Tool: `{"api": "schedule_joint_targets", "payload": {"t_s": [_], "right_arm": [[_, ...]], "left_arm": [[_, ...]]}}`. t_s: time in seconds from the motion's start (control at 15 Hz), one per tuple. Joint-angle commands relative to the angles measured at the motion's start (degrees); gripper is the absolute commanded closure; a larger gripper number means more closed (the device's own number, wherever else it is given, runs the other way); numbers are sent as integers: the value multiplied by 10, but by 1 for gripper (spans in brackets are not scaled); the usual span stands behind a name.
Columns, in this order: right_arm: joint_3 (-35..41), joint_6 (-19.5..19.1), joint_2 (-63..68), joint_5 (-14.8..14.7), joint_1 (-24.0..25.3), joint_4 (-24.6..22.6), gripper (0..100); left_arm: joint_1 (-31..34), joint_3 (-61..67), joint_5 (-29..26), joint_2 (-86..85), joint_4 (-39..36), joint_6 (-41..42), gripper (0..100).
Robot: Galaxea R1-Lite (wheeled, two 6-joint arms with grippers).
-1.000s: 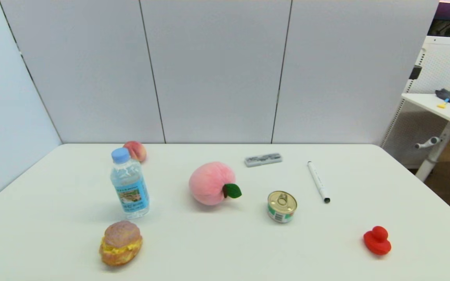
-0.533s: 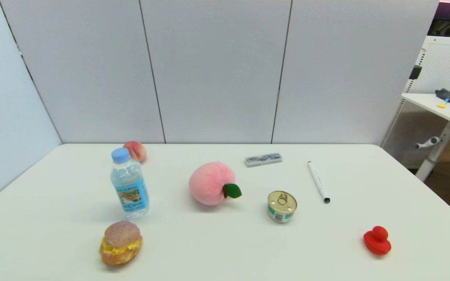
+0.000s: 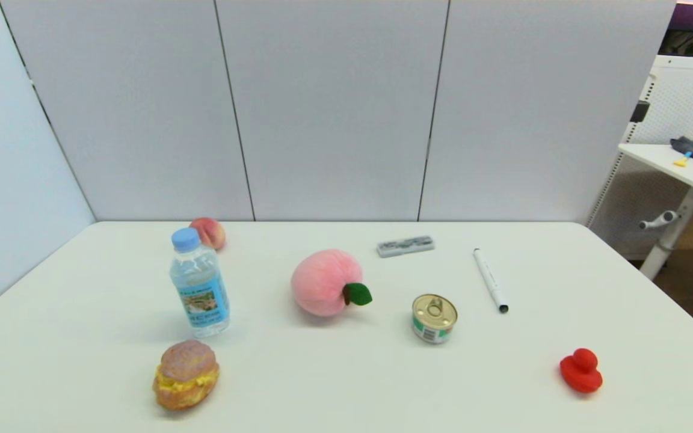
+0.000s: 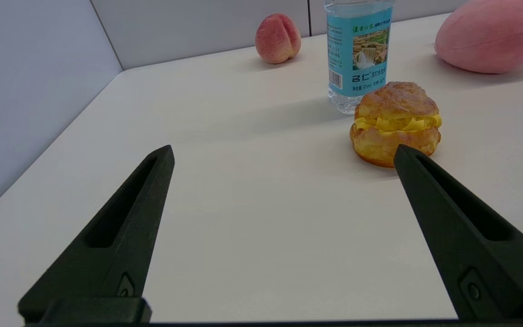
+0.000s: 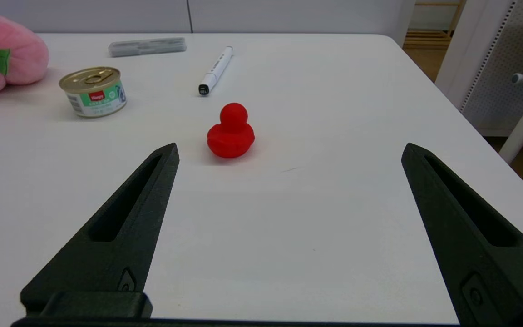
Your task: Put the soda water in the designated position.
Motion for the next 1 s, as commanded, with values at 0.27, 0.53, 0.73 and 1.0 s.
{"api": "schedule_joint_targets", "payload": {"t_s": [0.27, 0.53, 0.73, 1.0], "right_arm": [[0, 0, 1, 0, 0, 0, 0], [0, 0, 1, 0, 0, 0, 0], [0, 0, 1, 0, 0, 0, 0], [0, 0, 1, 0, 0, 0, 0]], "left_arm": [[0, 0, 0, 0, 8, -6, 0], [0, 0, 0, 1, 8, -13, 0], [0, 0, 3, 1, 9, -35, 0], [0, 0, 42, 1, 10, -136, 0]]}}
